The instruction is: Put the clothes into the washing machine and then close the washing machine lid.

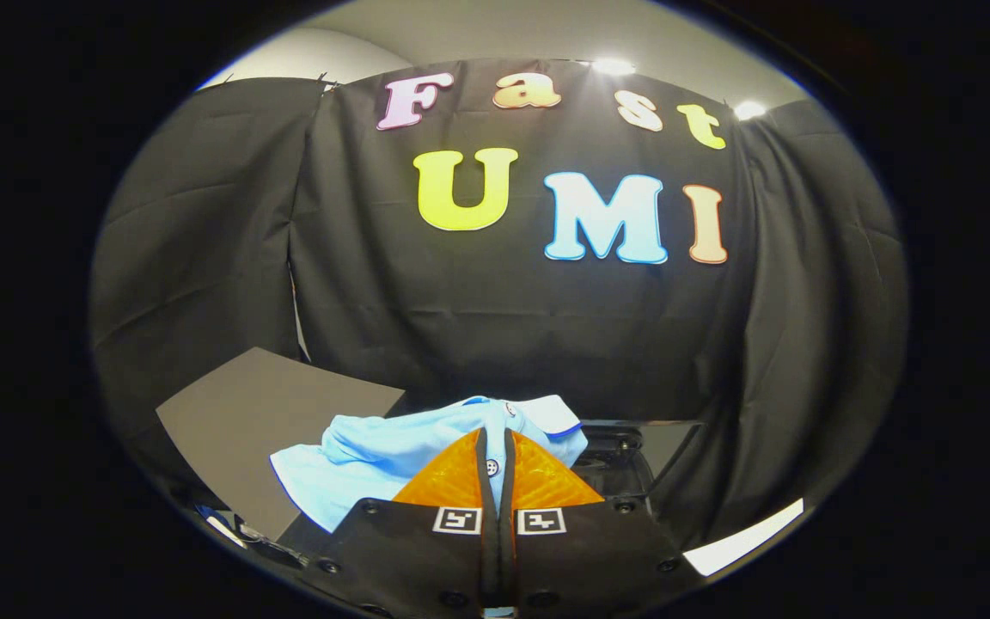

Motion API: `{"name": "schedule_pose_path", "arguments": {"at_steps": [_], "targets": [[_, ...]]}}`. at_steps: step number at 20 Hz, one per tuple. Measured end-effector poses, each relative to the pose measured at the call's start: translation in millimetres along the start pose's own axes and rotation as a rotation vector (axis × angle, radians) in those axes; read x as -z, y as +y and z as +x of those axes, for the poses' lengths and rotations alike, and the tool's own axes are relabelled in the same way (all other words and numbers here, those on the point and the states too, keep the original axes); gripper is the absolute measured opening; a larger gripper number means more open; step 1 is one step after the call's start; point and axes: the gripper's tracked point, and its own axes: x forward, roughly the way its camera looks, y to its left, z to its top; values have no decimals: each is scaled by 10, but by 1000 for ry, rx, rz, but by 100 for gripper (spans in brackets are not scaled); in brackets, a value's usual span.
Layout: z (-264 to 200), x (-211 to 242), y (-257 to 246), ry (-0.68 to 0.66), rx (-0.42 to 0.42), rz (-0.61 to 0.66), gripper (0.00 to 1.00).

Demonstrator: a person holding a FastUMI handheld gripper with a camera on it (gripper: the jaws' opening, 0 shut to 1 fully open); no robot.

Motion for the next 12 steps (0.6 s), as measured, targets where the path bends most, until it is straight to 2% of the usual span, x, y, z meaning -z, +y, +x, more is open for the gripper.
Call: {"name": "schedule_pose_path", "arguments": {"at_steps": [12], "targets": [[166,495,-259,72,57,-34,1]]}}
